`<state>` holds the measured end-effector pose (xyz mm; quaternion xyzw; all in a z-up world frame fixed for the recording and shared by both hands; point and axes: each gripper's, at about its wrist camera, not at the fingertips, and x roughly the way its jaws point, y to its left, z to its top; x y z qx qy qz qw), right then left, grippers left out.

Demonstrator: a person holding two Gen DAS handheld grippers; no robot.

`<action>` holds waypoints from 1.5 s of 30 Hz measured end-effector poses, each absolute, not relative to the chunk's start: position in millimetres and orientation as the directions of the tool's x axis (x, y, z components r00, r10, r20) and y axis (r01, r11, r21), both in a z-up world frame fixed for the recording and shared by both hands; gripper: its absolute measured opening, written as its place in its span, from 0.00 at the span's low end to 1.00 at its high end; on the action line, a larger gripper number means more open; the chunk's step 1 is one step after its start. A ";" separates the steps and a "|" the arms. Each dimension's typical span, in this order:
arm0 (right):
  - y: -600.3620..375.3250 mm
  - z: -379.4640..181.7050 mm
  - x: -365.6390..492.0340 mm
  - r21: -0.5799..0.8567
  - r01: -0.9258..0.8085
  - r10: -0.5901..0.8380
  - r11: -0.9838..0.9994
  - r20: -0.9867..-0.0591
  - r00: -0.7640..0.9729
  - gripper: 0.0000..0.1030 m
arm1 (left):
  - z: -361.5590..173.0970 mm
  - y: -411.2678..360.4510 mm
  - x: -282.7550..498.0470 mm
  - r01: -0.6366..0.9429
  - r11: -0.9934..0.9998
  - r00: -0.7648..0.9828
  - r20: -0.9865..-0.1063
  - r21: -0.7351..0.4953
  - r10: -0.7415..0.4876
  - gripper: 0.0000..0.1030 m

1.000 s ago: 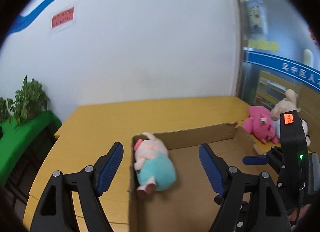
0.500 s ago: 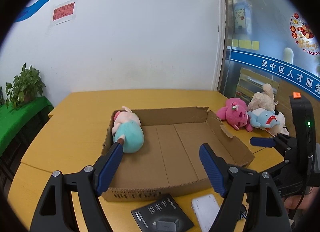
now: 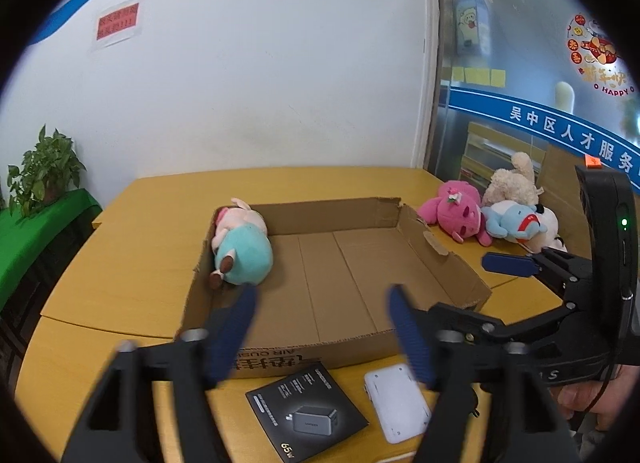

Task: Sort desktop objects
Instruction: 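Close the left and right grippers together on the black charger box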

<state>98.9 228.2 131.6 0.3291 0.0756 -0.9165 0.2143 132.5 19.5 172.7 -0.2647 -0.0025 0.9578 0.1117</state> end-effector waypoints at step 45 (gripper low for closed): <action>107.8 -24.5 86.9 0.282 0.722 -0.485 -0.632 -0.870 -0.085 1.00 | 0.1 -67.6 93.8 -0.034 -0.903 -0.450 -0.800 -0.429 0.397 0.69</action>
